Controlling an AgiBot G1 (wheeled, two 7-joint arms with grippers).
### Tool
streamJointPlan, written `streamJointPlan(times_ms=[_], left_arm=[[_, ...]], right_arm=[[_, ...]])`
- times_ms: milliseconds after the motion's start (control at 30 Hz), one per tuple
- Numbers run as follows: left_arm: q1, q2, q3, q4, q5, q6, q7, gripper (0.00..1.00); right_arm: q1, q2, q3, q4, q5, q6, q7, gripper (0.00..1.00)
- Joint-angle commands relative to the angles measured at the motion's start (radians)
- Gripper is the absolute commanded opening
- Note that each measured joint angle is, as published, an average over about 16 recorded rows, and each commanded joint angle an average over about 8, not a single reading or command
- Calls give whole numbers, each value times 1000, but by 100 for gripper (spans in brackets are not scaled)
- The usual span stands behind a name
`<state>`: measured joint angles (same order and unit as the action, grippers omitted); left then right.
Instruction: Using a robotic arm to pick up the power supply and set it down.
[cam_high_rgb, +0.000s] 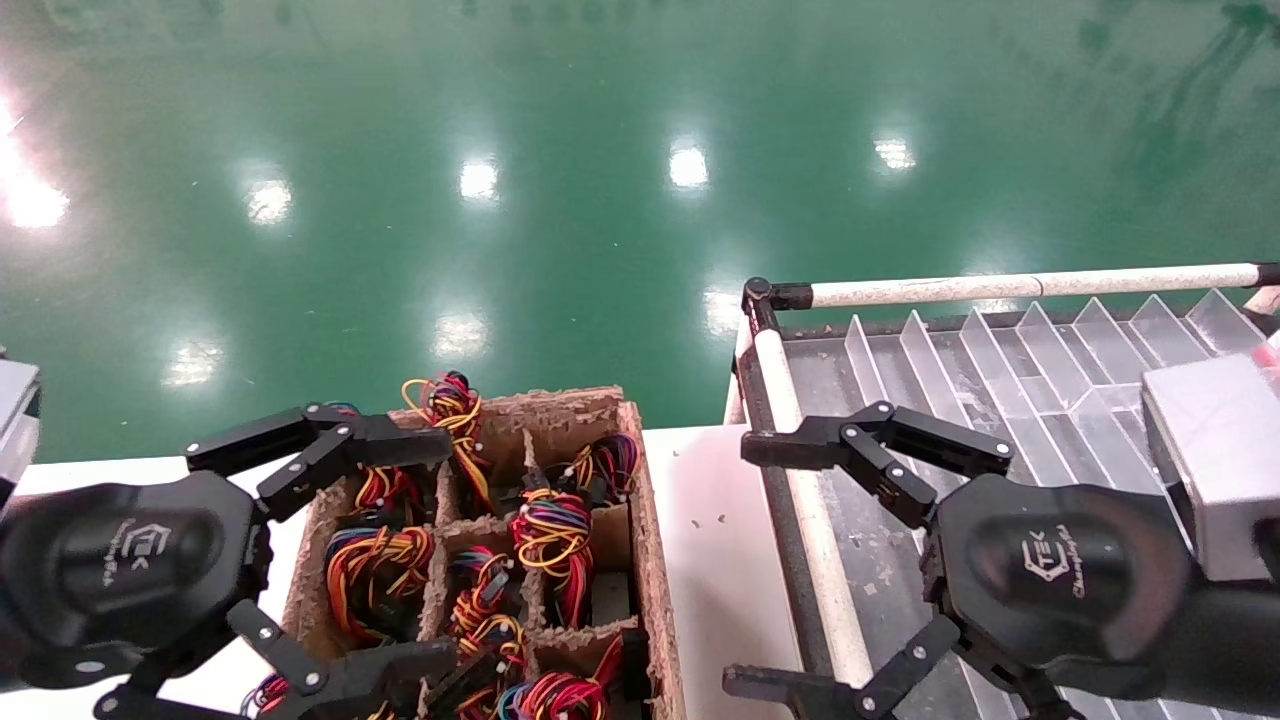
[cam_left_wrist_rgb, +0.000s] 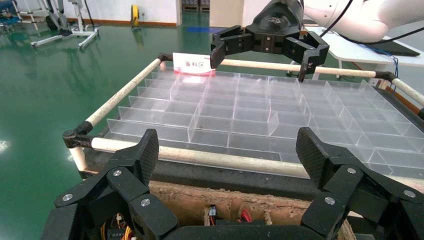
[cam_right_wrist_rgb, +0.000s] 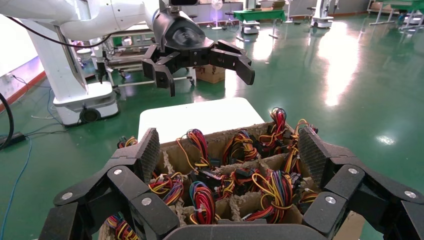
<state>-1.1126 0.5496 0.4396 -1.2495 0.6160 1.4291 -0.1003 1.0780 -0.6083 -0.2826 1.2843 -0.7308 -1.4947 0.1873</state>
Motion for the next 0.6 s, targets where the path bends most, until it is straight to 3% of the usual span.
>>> streamJointPlan(times_ms=[33, 333, 367, 600], left_arm=[[0, 0, 0, 0, 0, 0, 0, 100], [0, 0, 0, 0, 0, 0, 0, 100], [0, 0, 0, 0, 0, 0, 0, 93], [0, 0, 0, 0, 0, 0, 0, 5]], right_arm=[[0, 0, 0, 0, 0, 0, 0, 100], [0, 0, 0, 0, 0, 0, 0, 100], [0, 0, 0, 0, 0, 0, 0, 100], [0, 0, 0, 0, 0, 0, 0, 100]])
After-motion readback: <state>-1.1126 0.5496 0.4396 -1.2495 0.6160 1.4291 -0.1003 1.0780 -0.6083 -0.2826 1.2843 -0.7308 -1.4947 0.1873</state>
